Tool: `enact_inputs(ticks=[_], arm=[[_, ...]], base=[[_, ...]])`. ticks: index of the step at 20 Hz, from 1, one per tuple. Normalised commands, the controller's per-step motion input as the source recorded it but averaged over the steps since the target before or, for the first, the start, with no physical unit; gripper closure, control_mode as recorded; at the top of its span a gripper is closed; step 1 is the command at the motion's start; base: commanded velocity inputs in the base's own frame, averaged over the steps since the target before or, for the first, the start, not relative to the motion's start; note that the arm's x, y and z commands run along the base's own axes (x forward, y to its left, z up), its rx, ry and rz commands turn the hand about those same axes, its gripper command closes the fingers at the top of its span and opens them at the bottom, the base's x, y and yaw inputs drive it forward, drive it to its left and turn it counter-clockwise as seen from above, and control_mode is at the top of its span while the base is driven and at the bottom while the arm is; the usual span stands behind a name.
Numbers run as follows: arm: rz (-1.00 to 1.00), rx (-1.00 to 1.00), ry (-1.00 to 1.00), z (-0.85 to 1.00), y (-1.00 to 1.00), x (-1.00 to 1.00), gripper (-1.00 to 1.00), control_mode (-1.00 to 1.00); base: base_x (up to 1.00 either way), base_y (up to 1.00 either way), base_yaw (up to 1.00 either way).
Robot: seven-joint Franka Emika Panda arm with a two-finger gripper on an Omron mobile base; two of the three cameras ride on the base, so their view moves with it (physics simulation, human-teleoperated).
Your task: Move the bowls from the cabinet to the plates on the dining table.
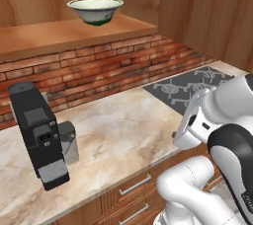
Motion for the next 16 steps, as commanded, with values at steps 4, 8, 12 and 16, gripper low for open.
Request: enact_inputs(ticks=[4, 8, 12, 16], arm=[[0.04, -0.03, -0.04, 0.47, 0.0, -0.02, -1.0, -1.0], [0.0, -0.08, -0.06, 0.57, 0.07, -0.06, -1.0, -1.0], [0.0, -0.09, -0.06, 0.52, 0.13, 0.0, -1.0, -1.0], [0.0, -0.09, -0.07, 0.73, 0.04, -0.04, -1.0, -1.0]], base=[[0.0, 0.0, 0.0], [0.0, 0.0, 0.0], [0.0, 0.0, 0.0], [0.0, 0.0, 0.0]])
